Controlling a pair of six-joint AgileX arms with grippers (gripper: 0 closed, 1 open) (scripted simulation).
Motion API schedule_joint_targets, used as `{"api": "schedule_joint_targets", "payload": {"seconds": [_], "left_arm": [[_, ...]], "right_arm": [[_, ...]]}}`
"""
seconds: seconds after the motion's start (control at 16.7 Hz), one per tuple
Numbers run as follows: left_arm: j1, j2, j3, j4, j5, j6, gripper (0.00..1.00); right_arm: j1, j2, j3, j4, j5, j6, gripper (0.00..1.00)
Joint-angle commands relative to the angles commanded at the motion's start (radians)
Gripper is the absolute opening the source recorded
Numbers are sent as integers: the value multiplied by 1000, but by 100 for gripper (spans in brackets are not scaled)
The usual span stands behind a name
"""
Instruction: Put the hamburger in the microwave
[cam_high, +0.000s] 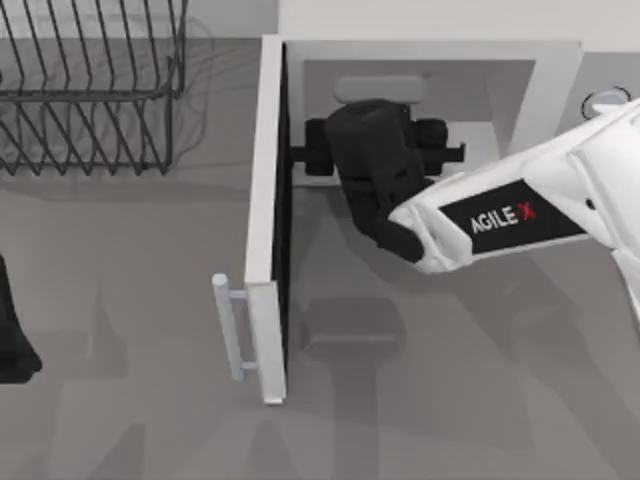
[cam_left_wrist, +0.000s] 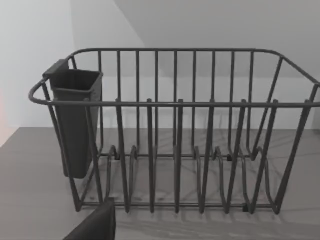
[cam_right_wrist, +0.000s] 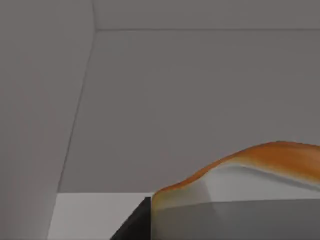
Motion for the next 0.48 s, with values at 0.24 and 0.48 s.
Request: {"api": "schedule_joint_targets", "payload": {"seconds": [0.24, 0.48], "left_arm": [[0, 0, 0, 0, 0, 0, 100], [0, 0, 0, 0, 0, 0, 100]], "right_arm": [[-52, 132, 250, -82, -47, -28, 0], [-106, 249, 475, -165, -95, -55, 0]]}}
